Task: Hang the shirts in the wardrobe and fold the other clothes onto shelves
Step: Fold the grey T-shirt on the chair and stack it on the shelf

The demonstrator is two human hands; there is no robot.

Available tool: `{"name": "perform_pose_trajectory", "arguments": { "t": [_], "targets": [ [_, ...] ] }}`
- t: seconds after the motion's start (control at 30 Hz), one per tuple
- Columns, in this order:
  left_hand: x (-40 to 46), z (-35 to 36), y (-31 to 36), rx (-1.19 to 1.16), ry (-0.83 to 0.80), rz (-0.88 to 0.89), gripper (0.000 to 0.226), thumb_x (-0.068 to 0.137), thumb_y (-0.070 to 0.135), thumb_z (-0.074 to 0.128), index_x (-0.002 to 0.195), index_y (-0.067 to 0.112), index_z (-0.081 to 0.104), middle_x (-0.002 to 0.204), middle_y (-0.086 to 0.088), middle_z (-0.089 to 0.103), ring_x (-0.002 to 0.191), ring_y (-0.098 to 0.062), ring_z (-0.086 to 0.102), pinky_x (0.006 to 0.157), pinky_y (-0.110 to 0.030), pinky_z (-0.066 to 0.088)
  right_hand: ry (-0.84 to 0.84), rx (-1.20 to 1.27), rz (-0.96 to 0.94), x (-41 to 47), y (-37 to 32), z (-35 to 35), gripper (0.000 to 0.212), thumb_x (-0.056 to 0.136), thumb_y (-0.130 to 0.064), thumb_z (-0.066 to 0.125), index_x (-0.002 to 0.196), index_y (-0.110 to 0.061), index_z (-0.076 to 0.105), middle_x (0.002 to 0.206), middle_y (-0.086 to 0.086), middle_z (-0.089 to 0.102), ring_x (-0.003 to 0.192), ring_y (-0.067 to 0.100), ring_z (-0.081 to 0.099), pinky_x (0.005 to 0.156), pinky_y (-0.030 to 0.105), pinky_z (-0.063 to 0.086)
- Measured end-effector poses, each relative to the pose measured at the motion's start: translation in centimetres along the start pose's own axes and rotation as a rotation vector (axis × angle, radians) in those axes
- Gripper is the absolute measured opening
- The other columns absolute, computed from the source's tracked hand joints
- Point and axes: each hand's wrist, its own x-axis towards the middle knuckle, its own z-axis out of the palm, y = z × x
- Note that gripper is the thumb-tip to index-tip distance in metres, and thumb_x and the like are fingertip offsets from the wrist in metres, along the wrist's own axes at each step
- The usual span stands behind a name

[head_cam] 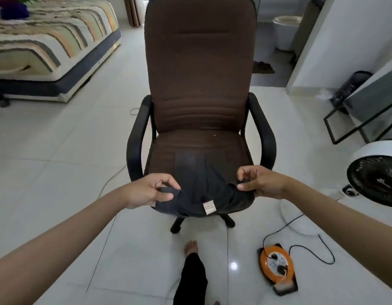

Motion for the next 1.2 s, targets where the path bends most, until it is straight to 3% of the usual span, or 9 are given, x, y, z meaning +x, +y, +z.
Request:
{"name": "perform_pose_trajectory", "arguments": {
  "t": [0.1,0.27,0.53,0.67,0.8,0.9,1.07,1.2],
  "targets": [
    [-0.8,2.6,-3.8,0.008,-0.043,-0.093,0.017,0.074,0.021,0.071,0.09,0.025,0.067,0.088,-0.011,0.054,0.08,-0.026,0.046,0.071,-0.039,0.037,-0.041,0.021,0.082,0.1,4.6,1.6,0.021,0.087,0.01,0.055,0.079,-0.008,0.049,0.064,-0.003,0.057,0.058,0.007,0.058,0.048,0.019,0.047],
    [0.1,4.4,-7.4,0.007,-0.086,-0.218,0.017,0.089,-0.002,0.057,0.099,0.011,0.059,0.078,-0.002,0.063,0.063,-0.007,0.058,0.054,-0.02,0.045,-0.047,0.1,0.184,1.6,9.4,2.9,0.021,0.086,0.01,0.056,0.08,-0.009,0.051,0.073,0.001,0.059,0.065,0.009,0.06,0.051,0.02,0.048],
    [7.2,-0.7,-7.1,-0.025,0.046,-0.16,0.016,0.087,0.0,0.061,0.096,0.014,0.061,0.096,-0.003,0.067,0.086,-0.016,0.062,0.071,-0.029,0.051,0.158,0.066,0.168,7.2,9.6,-0.5,0.018,0.085,0.005,0.062,0.08,-0.012,0.056,0.081,0.004,0.059,0.078,0.017,0.057,0.064,0.03,0.047],
    [13.8,-5.4,-5.5,0.008,0.15,-0.138,0.018,0.085,-0.001,0.063,0.093,0.016,0.062,0.1,-0.002,0.066,0.096,-0.019,0.063,0.081,-0.035,0.053,0.301,0.08,0.133,11.9,7.5,-4.2,0.018,0.087,0.004,0.059,0.081,-0.013,0.056,0.081,0.003,0.058,0.078,0.016,0.057,0.058,0.025,0.05],
    [20.9,-9.9,-4.5,0.013,0.255,-0.093,0.021,0.083,-0.004,0.064,0.087,0.016,0.06,0.092,-0.002,0.067,0.087,-0.015,0.063,0.071,-0.023,0.055,0.441,-0.019,0.12,17.9,5.3,-8.7,0.021,0.089,0.003,0.059,0.078,-0.015,0.054,0.078,0.001,0.056,0.072,0.012,0.053,0.059,0.027,0.045],
    [26.2,-13.0,-5.0,0.119,0.255,-0.082,0.025,0.08,-0.005,0.067,0.085,0.019,0.061,0.086,-0.003,0.067,0.078,-0.013,0.064,0.061,-0.018,0.053,0.496,-0.113,0.13,22.6,4.8,-11.8,0.023,0.089,0.003,0.06,0.076,-0.016,0.054,0.075,0.001,0.056,0.068,0.009,0.053,0.053,0.02,0.047],
    [33.9,-16.7,-7.7,0.332,0.192,-0.108,0.024,0.077,-0.007,0.07,0.087,0.014,0.063,0.084,-0.016,0.066,0.078,-0.025,0.064,0.073,-0.036,0.054,0.526,-0.286,0.146,30.2,7.2,-16.1,0.019,0.086,0.002,0.064,0.077,-0.013,0.058,0.069,0.003,0.056,0.061,0.012,0.052,0.042,0.014,0.043],
    [38.1,-17.9,-9.9,0.423,0.22,-0.116,0.02,0.073,-0.004,0.074,0.085,0.01,0.065,0.081,-0.01,0.065,0.072,-0.02,0.062,0.069,-0.032,0.052,0.564,-0.397,0.137,34.6,10.1,-18.2,0.025,0.081,0.0,0.071,0.071,-0.019,0.058,0.068,-0.005,0.057,0.059,0.0,0.053,0.046,0.006,0.039]
  ]
}}
